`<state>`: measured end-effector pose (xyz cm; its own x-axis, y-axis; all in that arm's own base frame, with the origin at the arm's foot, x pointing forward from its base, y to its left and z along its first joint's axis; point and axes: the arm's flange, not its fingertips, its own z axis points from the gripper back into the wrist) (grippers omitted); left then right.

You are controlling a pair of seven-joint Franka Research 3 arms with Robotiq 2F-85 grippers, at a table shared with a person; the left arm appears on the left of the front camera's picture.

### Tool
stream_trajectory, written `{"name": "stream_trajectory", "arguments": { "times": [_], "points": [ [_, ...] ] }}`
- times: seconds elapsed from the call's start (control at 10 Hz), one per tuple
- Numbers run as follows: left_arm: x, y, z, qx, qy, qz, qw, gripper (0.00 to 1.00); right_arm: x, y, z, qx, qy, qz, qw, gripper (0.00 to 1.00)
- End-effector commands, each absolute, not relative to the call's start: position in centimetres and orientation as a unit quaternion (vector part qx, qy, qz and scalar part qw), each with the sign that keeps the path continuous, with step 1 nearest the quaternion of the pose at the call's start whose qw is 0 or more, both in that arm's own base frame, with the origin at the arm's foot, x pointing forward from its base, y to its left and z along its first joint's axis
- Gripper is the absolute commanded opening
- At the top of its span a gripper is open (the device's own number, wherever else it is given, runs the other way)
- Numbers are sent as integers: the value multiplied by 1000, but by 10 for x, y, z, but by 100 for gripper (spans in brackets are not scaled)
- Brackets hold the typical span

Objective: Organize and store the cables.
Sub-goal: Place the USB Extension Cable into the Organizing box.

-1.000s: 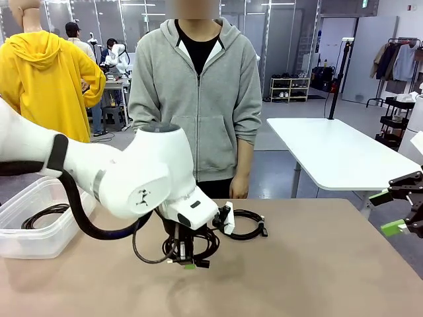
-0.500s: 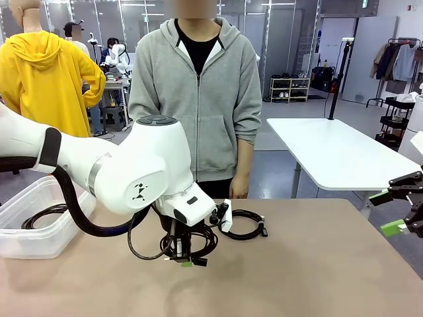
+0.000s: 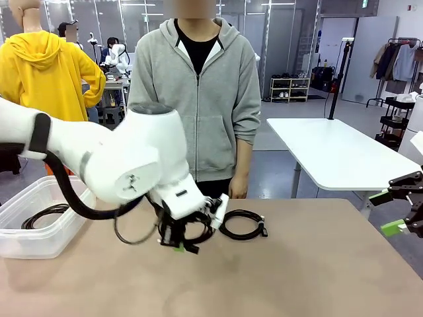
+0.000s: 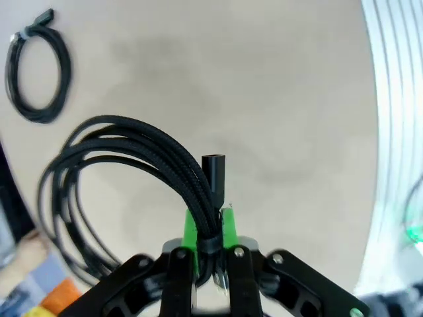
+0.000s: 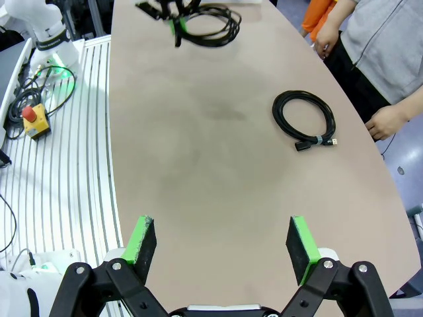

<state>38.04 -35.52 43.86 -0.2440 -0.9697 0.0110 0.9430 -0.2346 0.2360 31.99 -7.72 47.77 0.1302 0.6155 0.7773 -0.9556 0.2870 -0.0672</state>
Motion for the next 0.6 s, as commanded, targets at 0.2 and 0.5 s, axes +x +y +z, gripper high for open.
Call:
{"name": "stream_trajectory", "arguments": {
  "times": [0.2, 0.5],
  "points": [
    [400, -236, 478, 83, -139, -779, 606, 16, 321, -77, 479, 238, -367, 549, 713, 100],
    [414, -138, 496, 114, -151, -781, 595, 16, 321, -77, 479, 238, -367, 549, 713, 100]
  ]
}}
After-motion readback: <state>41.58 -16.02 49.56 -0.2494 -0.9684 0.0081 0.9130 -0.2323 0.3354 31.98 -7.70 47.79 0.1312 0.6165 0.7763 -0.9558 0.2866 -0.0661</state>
